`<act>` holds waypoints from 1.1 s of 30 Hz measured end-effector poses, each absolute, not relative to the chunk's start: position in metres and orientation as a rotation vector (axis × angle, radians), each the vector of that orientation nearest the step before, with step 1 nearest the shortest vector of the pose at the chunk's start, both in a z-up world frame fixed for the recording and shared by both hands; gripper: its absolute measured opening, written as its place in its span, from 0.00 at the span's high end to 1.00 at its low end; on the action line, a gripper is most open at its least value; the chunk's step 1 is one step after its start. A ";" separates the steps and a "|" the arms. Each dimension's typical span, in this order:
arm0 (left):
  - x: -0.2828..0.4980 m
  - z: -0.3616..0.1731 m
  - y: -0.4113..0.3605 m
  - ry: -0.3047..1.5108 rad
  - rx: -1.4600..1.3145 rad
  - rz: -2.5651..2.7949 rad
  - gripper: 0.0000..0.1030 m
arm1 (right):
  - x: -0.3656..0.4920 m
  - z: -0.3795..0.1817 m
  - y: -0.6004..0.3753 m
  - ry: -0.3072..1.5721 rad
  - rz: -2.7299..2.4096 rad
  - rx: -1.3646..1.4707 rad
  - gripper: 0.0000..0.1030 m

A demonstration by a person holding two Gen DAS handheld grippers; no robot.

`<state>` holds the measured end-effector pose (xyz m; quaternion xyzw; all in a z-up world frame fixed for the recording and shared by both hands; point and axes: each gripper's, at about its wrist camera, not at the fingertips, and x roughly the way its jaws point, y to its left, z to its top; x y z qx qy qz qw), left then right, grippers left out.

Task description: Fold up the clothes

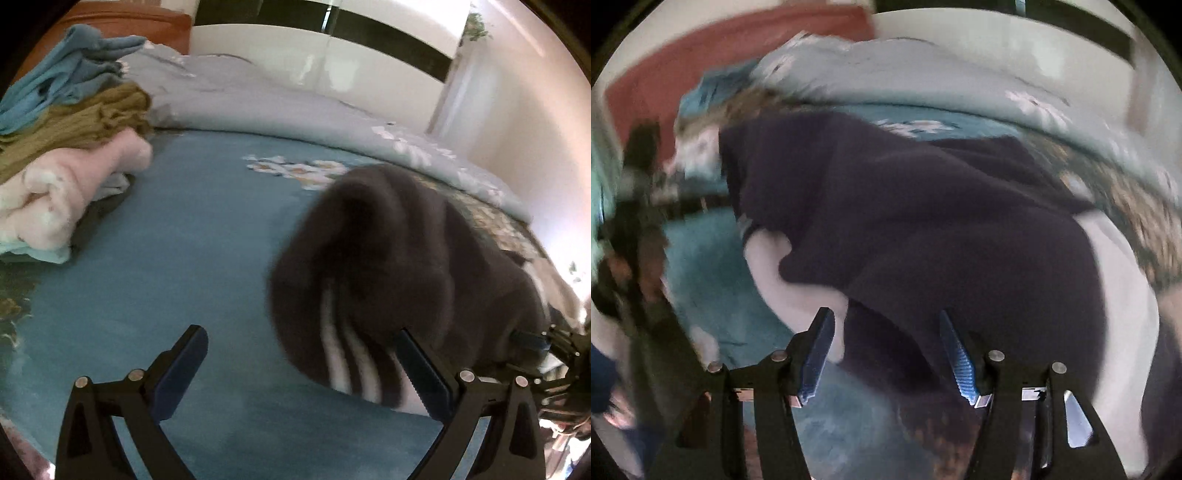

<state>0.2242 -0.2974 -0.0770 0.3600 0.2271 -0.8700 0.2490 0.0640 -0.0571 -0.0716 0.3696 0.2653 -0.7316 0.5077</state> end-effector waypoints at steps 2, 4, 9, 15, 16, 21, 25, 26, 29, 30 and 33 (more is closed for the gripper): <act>0.221 -0.083 -0.301 0.607 1.012 -2.344 0.00 | 0.066 -0.083 -0.074 0.777 -1.794 0.839 0.41; 0.220 -0.089 -0.302 0.634 1.030 -2.340 0.01 | 0.069 -0.091 -0.082 0.874 -1.797 0.787 0.41; 0.219 -0.097 -0.307 0.696 1.048 -2.330 0.10 | 0.072 -0.098 -0.085 0.966 -1.816 0.704 0.41; 0.209 -0.108 -0.316 0.763 1.112 -2.300 0.47 | 0.048 -0.088 -0.086 0.885 -1.912 0.745 0.75; 0.207 -0.110 -0.319 0.791 1.122 -2.295 0.62 | 0.041 -0.083 -0.086 0.837 -1.928 0.767 0.85; 0.198 -0.107 -0.324 0.876 1.110 -2.282 0.93 | 0.014 -0.056 -0.091 0.722 -2.027 0.768 0.92; 0.202 -0.085 -0.330 0.890 1.014 -2.317 0.94 | -0.003 -0.019 -0.076 0.635 -2.124 0.709 0.93; 0.200 -0.075 -0.335 0.879 0.994 -2.329 0.94 | -0.007 -0.008 -0.071 0.600 -2.149 0.693 0.93; 0.196 -0.057 -0.346 0.855 0.956 -2.351 0.94 | -0.020 0.024 -0.053 0.466 -2.197 0.656 0.93; 0.192 -0.056 -0.350 0.845 0.949 -2.351 0.94 | -0.026 0.032 -0.046 0.417 -2.188 0.654 0.93; 0.182 -0.063 -0.358 0.848 0.955 -2.341 0.94 | -0.031 0.049 -0.023 0.327 -2.169 0.648 0.93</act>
